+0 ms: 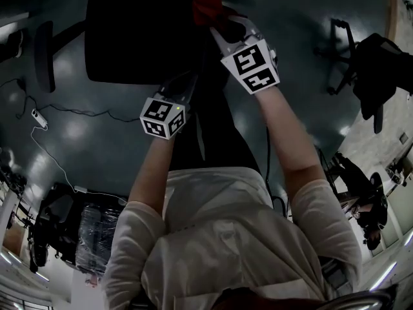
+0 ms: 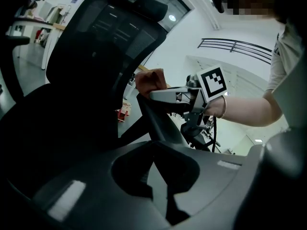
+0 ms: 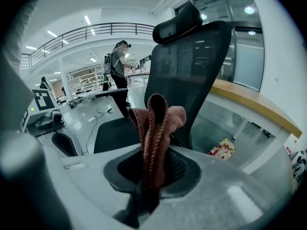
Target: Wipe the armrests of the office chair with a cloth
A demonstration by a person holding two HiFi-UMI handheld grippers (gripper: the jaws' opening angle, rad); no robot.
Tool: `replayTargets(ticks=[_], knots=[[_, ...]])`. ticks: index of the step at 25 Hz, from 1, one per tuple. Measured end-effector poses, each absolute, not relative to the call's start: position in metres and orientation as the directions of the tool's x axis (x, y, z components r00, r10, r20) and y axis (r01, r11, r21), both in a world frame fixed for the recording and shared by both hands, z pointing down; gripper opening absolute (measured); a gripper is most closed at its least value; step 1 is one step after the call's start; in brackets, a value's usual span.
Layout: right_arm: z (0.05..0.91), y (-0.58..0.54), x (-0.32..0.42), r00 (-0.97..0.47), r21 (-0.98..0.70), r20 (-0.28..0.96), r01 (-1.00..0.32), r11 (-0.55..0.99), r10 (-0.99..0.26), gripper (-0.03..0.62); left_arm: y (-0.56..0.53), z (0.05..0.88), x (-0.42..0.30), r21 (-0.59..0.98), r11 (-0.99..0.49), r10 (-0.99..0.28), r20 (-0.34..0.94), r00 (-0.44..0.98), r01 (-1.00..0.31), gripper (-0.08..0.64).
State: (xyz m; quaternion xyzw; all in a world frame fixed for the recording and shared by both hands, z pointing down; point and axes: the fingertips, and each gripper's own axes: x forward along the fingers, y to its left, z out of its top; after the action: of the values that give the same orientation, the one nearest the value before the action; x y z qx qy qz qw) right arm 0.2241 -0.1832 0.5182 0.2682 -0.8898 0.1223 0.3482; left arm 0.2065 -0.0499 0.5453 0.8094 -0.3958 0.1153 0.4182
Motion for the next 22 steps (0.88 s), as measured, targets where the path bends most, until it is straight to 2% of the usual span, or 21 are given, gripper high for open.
replayTargets(ticks=[12, 22], knots=[[0.516, -0.093, 0.216, -0.615, -0.067, 0.676, -0.599, 0.798, -0.405, 0.054, -0.024, 0.545, 0.208, 0.588, -0.435, -0.476, 0.493, 0.729, -0.682, 0.015], [0.513, -0.021, 0.218, -0.588, -0.146, 0.656, -0.715, 0.684, -0.474, 0.054, -0.012, 0.544, 0.209, 0.579, -0.459, -0.459, 0.495, 0.738, -0.674, 0.014]])
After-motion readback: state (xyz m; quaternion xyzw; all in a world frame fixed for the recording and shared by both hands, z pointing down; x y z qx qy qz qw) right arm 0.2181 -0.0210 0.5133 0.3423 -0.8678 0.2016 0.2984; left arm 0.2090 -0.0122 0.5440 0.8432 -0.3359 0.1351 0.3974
